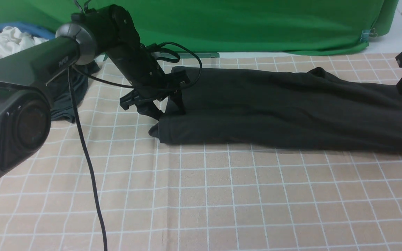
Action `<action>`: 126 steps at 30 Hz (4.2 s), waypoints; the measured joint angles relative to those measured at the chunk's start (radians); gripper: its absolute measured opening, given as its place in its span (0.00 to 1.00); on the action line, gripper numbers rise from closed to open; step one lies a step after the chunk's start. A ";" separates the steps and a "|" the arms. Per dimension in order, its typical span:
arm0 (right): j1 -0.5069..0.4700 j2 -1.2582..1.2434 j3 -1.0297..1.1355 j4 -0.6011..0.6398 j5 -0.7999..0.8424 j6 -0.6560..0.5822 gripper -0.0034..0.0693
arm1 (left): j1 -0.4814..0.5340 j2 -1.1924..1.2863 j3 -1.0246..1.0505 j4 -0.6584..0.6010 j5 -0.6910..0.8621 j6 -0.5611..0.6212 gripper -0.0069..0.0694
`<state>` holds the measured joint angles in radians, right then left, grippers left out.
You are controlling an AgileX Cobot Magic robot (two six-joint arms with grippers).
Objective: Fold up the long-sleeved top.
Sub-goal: Use the right arm to clamp the right edge of the fabric
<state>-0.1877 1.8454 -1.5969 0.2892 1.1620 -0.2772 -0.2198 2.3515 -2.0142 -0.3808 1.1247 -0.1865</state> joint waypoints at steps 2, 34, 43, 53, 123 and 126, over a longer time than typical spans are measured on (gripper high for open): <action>0.000 0.000 0.000 0.001 -0.001 0.000 0.08 | 0.001 0.006 -0.006 -0.015 0.017 0.000 0.63; -0.264 0.007 0.067 -0.107 -0.060 -0.003 0.34 | 0.032 0.003 -0.057 -0.102 0.086 0.039 0.11; -0.278 0.151 0.068 -0.200 -0.192 0.003 0.78 | 0.032 0.003 -0.057 -0.120 0.086 0.064 0.11; -0.278 0.238 0.069 -0.308 -0.279 0.070 0.88 | 0.032 0.003 -0.057 -0.121 0.086 0.064 0.11; -0.119 0.204 -0.012 -0.243 -0.175 0.135 0.17 | 0.040 -0.004 0.042 -0.101 -0.057 0.127 0.77; -0.119 0.204 -0.012 -0.243 -0.177 0.135 0.17 | 0.042 0.003 0.042 -0.163 -0.074 0.167 0.74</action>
<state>-0.3069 2.0495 -1.6087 0.0459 0.9847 -0.1417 -0.1779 2.3548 -1.9726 -0.5439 1.0510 -0.0197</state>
